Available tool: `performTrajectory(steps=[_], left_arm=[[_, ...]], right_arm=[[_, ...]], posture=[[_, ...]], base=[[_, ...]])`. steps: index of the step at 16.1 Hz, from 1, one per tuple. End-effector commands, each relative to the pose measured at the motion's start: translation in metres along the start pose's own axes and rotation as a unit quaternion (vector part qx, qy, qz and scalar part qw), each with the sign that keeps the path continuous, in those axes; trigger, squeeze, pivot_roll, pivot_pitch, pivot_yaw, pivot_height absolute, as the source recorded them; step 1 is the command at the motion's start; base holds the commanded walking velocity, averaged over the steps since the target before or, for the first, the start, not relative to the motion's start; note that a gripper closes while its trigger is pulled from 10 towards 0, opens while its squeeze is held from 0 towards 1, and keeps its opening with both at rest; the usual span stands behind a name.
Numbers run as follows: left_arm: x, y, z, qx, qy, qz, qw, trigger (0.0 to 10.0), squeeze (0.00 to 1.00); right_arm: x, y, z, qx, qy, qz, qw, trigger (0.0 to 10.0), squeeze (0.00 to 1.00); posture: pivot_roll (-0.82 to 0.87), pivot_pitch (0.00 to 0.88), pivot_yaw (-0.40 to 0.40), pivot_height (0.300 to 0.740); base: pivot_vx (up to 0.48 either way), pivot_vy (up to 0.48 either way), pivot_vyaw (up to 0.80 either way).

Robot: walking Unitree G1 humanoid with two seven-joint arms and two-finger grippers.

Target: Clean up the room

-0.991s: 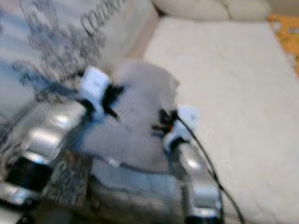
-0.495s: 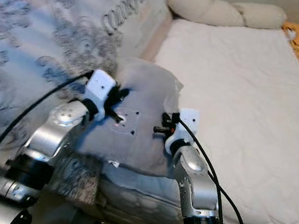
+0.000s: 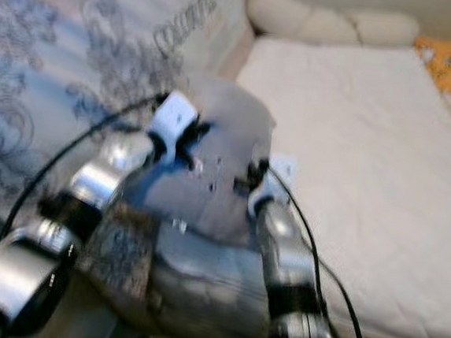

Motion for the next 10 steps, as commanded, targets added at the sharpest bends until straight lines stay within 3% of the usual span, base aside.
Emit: performTrajectory(steps=[1,3,6,7,10], left_arm=[[0.018,0.004,0.013,0.016,0.028,-0.025,0.999,10.0,0.00],[0.016,0.007,0.017,0.022,0.074,-0.011,0.997,10.0,0.00],[0.022,0.008,0.034,0.055,0.102,-0.009,0.993,10.0,0.00],[0.022,0.008,0.036,0.059,0.105,-0.009,0.993,10.0,0.00],[0.005,0.009,0.029,0.052,0.136,0.012,0.989,10.0,0.00]], right_arm=[[-0.005,0.011,0.003,0.000,-0.009,0.015,1.000,10.0,0.00],[-0.010,0.021,0.012,0.009,-0.010,0.037,0.999,10.0,0.00],[-0.017,0.026,0.027,0.025,-0.006,0.059,0.998,10.0,0.00],[-0.019,0.026,0.032,0.037,0.001,0.059,0.998,10.0,1.00],[-0.026,0.023,0.035,0.030,0.012,0.043,0.999,10.0,1.00]], posture=[[-0.03,0.000,0.132,0.740],[-0.02,0.000,0.137,0.740],[0.01,0.000,0.131,0.740],[0.02,0.000,0.129,0.740],[0.01,0.000,0.129,0.740]], base=[[0.000,0.000,0.00],[0.000,0.000,0.00],[0.000,0.000,0.00],[0.000,0.000,0.00],[0.000,0.000,0.00]])
Point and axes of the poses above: a point about 5 cm out from each wrist's last joint towards the gripper, its own y axis pointing out of the wrist towards the gripper, its own x axis along the axis of the wrist's last joint, z = x × y, the point moved 6 cm from there along y, pointing out of the wrist towards the gripper, and after that the axes turned 5 degrees about -y, right-handed, at the moved point
